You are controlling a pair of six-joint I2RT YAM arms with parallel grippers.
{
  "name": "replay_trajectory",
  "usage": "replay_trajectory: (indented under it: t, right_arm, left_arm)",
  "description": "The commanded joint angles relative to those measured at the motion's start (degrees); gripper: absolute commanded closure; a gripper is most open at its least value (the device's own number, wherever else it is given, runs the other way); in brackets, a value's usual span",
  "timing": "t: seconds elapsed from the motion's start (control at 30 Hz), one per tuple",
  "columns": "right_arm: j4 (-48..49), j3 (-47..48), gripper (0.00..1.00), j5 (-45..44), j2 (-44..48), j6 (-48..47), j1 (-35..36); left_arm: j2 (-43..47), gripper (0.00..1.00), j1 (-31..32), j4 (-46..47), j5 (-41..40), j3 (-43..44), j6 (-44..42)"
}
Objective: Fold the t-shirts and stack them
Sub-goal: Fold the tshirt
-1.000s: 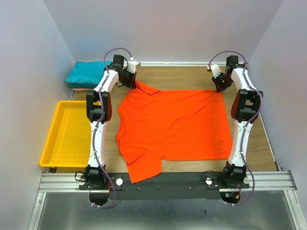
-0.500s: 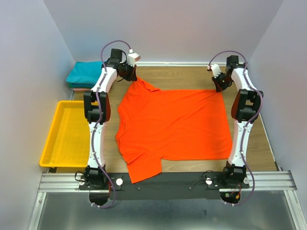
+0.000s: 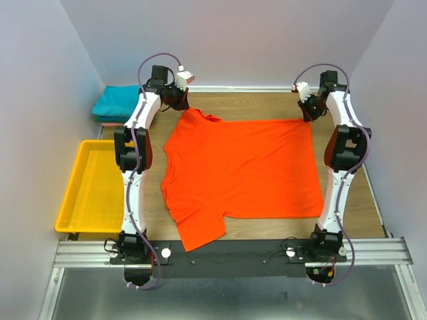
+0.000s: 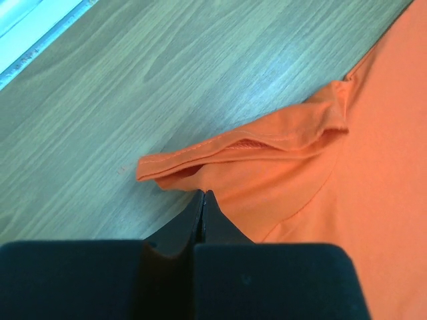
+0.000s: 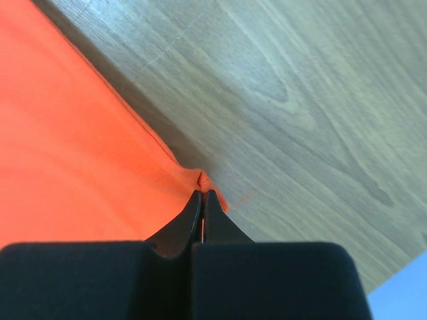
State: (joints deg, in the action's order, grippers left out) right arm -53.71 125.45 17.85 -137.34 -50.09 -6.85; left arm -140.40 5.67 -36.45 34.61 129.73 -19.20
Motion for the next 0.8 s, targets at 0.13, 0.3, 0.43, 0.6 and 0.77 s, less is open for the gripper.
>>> replay_trajectory:
  t: [0.13,0.3,0.43,0.6,0.77]
  right_arm:
    - [-0.96,-2.48,0.99,1.58,6.37,-2.30,-0.88]
    - [-1.04,-6.09,0.99,1.75,9.71,-3.18,-0.88]
    - [-0.95,-8.72,0.99,2.28,12.18,-3.53,-0.88]
    - [-0.95,-13.47,1.00,2.46,15.25,-4.67,-0.88]
    - [-0.95,-18.48,1.00,2.19,18.76,-6.25,-0.88]
  left_arm:
    - [8.12,1.00,-1.01,1.90,2.13,-3.87,-3.12]
    - [12.59,1.00,-1.01,1.20,2.30,-8.17,-6.02]
    - [15.59,1.00,-1.01,-0.03,2.30,-12.21,-8.39]
    - [21.30,1.00,-1.01,0.32,2.92,-19.94,-9.80]
    - [26.48,1.00,-1.01,0.67,3.10,-28.46,-10.94]
